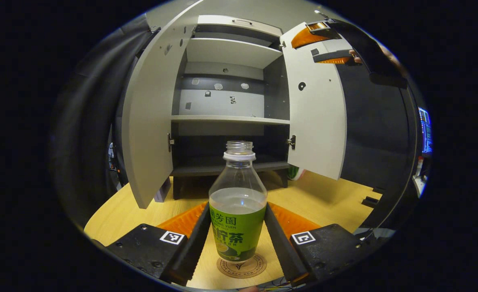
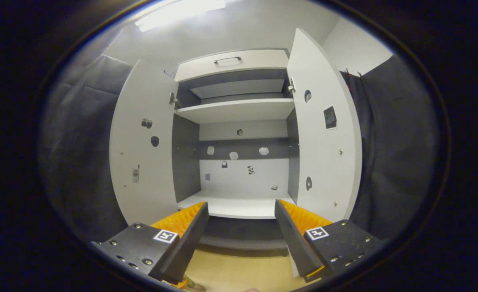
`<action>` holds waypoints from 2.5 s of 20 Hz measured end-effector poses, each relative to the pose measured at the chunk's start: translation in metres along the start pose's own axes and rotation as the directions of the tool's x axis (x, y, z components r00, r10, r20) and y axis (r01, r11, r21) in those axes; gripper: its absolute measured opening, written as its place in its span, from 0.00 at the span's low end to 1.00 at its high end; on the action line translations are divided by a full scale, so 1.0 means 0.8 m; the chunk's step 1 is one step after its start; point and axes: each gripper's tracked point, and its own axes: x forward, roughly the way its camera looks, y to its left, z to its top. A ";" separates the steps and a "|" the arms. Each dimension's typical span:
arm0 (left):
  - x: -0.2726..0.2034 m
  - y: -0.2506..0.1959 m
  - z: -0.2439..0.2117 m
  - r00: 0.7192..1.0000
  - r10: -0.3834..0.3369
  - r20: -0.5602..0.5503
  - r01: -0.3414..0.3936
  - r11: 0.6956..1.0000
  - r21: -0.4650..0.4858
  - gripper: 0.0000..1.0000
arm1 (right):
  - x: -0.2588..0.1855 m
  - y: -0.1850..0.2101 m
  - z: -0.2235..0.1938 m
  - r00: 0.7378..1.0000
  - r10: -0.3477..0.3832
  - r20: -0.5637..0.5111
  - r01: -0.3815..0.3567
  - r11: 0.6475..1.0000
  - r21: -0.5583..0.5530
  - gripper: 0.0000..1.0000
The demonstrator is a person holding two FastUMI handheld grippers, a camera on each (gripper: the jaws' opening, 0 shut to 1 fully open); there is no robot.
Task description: Grasp the bottle in the cabinet with the left hand and place it on the coaster, then close the right door with the right hand and the left door with the left hand.
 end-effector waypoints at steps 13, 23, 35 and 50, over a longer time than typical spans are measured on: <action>-0.016 -0.004 -0.044 0.992 -0.037 -0.117 0.042 0.998 0.037 0.84 | -0.017 -0.016 -0.028 0.997 -0.042 -0.062 0.041 0.999 -0.017 0.99; -0.034 0.003 0.073 0.993 -0.078 -0.086 0.073 0.996 -0.058 0.87 | -0.052 -0.021 -0.016 0.998 -0.047 -0.037 0.049 0.998 0.035 0.99; -0.014 0.002 0.337 0.992 -0.051 0.117 0.049 0.999 0.021 0.91 | -0.071 -0.121 0.032 0.986 -0.161 0.051 0.159 0.986 0.041 0.99; -0.029 0.058 0.425 0.979 0.057 0.195 -0.057 0.998 -0.007 0.98 | -0.111 -0.368 0.023 0.924 -0.380 0.038 0.382 0.923 -0.046 0.99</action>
